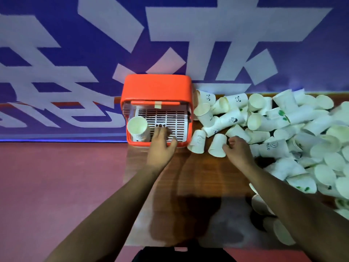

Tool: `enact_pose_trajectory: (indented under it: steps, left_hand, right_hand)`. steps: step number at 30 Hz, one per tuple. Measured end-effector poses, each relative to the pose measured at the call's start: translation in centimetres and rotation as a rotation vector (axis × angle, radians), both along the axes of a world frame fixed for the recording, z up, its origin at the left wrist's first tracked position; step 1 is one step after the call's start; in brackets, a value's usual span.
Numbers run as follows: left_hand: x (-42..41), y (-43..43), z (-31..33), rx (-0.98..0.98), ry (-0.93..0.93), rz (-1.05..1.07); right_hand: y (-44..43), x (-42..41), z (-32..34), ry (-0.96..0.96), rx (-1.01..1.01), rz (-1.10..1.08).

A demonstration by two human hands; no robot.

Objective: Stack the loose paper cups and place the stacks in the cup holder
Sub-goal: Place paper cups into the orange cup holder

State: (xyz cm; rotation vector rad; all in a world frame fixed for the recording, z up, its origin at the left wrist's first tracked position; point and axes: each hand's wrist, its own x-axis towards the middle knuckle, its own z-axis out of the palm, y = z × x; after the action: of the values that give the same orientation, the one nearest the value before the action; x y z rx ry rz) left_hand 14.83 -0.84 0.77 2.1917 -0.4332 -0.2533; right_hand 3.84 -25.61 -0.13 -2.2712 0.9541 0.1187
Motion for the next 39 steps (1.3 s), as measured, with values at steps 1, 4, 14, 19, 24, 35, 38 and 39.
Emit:
enact_pose_trajectory:
  steps: [1,4,14,19,24,35,38,39]
  left_hand:
    - [-0.7,-1.9,0.0,0.017,0.048,-0.058]
    - [-2.2,-6.7,-1.1,0.134,0.134,-0.171]
    - [-2.5,-13.8,-5.3,0.593,0.190,-0.276]
    - [-3.9,-13.0,-6.8,0.466,0.192,-0.288]
    - [-4.4,-10.8,-7.1,0.430,0.282,-0.405]
    - [-5.6,-7.5,-7.6,0.347,0.370,-0.384]
    - [-5.6,-6.9,-7.0,0.264,0.409,-0.383]
    - [-5.8,-6.8,-6.8,0.243,0.407,-0.377]
  right_hand:
    - [-0.8,-0.1,-0.3,0.014,0.013,0.005]
    - [-2.5,0.0,-1.3,0.035,0.040,0.047]
    - [-4.9,1.7,-5.0,0.165,0.186,0.140]
    - [-4.9,0.6,-5.7,0.239,0.200,0.144]
    - [-4.8,-0.4,-5.8,0.274,0.261,0.110]
    - [-3.4,-2.0,-4.2,0.159,0.962,-0.210]
    - [-2.3,-2.0,-3.3,0.179,1.155,-0.287]
    - [-1.9,-2.0,-3.2,0.172,1.175,-0.308]
